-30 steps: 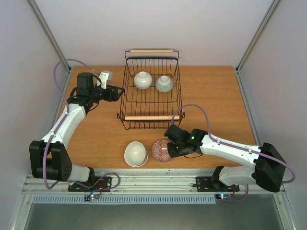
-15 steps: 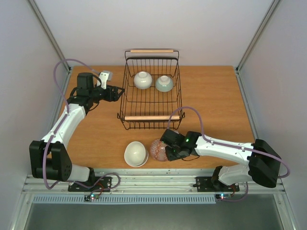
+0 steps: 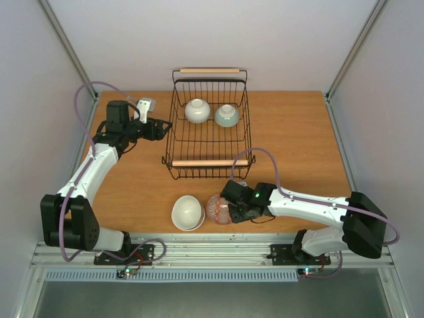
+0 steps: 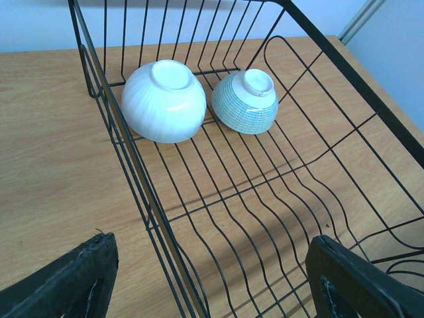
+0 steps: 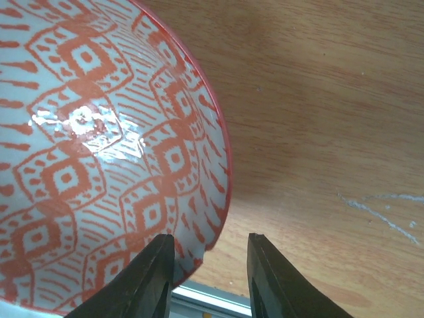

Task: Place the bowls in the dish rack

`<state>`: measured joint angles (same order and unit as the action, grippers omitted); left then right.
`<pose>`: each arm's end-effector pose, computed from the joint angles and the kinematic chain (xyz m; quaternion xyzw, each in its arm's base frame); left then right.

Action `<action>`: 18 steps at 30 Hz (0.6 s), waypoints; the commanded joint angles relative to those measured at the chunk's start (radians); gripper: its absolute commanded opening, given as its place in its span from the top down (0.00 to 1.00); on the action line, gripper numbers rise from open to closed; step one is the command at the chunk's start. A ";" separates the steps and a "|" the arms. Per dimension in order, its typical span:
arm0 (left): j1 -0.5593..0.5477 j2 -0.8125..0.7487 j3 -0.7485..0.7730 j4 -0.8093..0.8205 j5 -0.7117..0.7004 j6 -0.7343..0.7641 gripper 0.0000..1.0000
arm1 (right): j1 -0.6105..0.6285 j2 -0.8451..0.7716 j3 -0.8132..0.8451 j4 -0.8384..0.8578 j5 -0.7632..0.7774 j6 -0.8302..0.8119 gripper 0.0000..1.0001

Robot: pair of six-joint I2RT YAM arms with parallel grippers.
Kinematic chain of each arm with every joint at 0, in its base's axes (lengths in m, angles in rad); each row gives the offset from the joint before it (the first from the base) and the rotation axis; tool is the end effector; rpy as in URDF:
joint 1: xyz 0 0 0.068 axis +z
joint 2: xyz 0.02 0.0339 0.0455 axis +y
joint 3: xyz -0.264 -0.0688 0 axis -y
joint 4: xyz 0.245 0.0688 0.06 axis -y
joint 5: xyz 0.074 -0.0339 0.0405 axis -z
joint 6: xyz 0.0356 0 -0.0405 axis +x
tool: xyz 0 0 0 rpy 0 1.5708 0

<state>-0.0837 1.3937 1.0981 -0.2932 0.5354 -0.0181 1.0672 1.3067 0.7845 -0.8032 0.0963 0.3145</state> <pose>0.3097 -0.0442 0.3013 0.1525 0.8459 -0.2561 0.4423 0.1091 0.1910 0.1920 -0.3589 0.9241 0.0411 0.1247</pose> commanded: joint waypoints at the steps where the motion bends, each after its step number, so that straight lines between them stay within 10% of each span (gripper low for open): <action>1: 0.002 -0.002 0.025 0.017 0.008 0.003 0.23 | 0.012 0.039 0.020 0.035 0.018 0.017 0.68; 18: 0.003 -0.008 0.025 0.017 0.009 0.003 0.23 | 0.048 0.032 0.067 -0.046 0.119 0.055 0.99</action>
<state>-0.0837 1.3937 1.0981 -0.2958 0.5354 -0.0181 1.0969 1.3609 0.8310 -0.7486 0.1261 0.3428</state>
